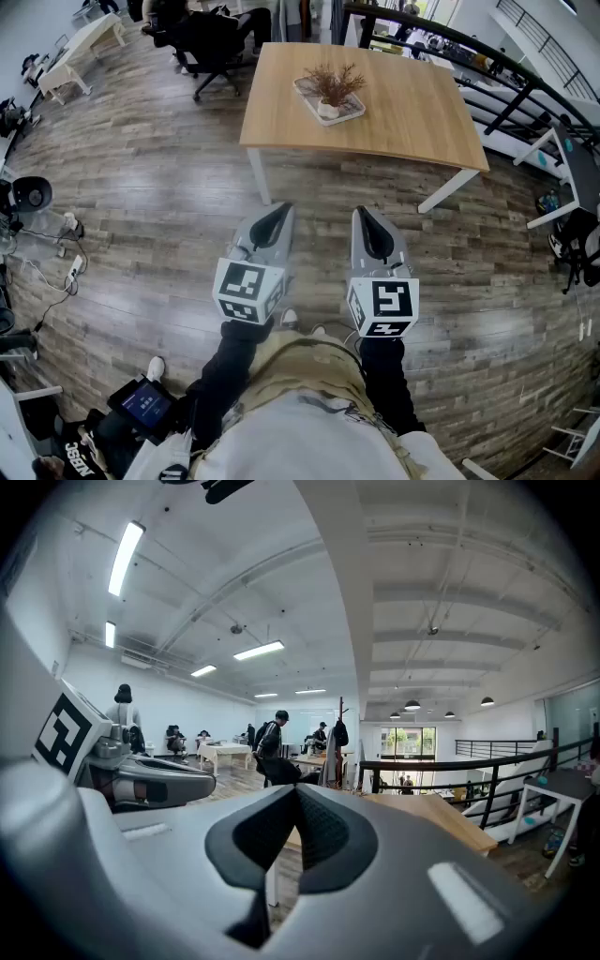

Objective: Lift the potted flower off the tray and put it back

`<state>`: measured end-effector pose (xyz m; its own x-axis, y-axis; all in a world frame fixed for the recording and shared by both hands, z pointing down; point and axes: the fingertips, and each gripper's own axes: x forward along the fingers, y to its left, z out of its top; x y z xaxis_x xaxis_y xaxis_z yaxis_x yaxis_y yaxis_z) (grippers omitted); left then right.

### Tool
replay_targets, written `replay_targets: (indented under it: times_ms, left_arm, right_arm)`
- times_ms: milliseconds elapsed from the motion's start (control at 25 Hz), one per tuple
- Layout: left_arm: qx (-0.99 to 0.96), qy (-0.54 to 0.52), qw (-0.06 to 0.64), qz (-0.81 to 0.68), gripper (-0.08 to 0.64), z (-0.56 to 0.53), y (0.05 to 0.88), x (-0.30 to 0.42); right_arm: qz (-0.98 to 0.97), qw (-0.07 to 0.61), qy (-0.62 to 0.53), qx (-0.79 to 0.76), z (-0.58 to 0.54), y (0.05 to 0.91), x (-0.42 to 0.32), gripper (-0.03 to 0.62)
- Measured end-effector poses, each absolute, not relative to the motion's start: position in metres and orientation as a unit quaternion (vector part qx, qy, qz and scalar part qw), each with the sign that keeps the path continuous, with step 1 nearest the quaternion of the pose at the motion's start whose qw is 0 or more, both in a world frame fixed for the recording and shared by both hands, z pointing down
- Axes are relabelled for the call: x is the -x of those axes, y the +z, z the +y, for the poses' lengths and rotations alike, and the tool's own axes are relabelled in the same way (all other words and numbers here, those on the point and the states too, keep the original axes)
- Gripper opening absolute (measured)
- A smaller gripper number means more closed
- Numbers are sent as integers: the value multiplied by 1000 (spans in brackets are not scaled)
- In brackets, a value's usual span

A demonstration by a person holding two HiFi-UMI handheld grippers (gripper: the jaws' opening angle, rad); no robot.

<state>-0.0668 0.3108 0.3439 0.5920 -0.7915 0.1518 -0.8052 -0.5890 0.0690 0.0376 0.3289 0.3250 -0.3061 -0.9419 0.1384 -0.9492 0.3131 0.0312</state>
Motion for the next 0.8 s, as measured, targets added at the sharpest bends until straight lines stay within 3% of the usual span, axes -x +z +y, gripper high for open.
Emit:
replay_targets:
  times_ms: [800]
  left_arm:
    - [-884, 46, 90, -456, 2, 299, 368, 106]
  right_arm:
    - [-811, 87, 39, -577, 314, 351, -2, 5]
